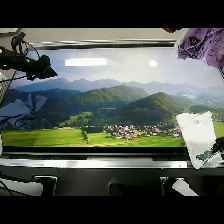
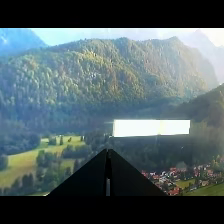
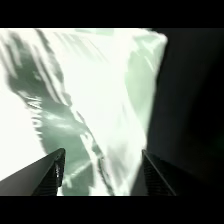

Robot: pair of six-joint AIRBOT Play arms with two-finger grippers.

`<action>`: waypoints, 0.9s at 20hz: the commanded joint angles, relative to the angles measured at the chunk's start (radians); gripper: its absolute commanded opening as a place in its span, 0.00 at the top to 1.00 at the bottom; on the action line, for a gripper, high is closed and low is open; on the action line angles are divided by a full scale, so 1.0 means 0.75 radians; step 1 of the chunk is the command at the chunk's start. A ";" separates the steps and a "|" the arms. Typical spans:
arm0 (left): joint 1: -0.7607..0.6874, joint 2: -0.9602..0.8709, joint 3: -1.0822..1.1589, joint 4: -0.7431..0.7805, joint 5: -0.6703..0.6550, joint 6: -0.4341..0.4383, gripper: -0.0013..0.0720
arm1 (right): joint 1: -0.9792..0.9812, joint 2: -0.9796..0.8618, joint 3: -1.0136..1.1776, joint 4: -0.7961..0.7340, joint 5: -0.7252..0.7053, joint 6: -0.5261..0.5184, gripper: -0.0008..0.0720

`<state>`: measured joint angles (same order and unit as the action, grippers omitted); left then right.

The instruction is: Fold the clothes and pants, and hang the long-sleeved shirts on hangers.

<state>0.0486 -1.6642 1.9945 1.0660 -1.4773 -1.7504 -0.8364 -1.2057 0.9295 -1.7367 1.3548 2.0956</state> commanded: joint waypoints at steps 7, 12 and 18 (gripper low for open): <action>0.010 0.004 -0.001 0.013 0.001 0.057 0.96 | 0.423 0.053 0.357 0.455 -0.544 -0.535 0.53; -0.027 0.100 -0.014 0.345 0.013 0.252 0.96 | 0.973 0.053 0.474 0.451 -0.589 -0.712 0.94; 0.006 0.389 -0.372 0.376 0.223 0.410 0.96 | 1.422 0.055 0.474 0.413 -0.596 -0.800 0.94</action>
<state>0.0456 -1.4628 1.8225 1.3151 -1.3945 -1.5105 0.0837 -1.1648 1.2781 -1.4052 0.9218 1.5318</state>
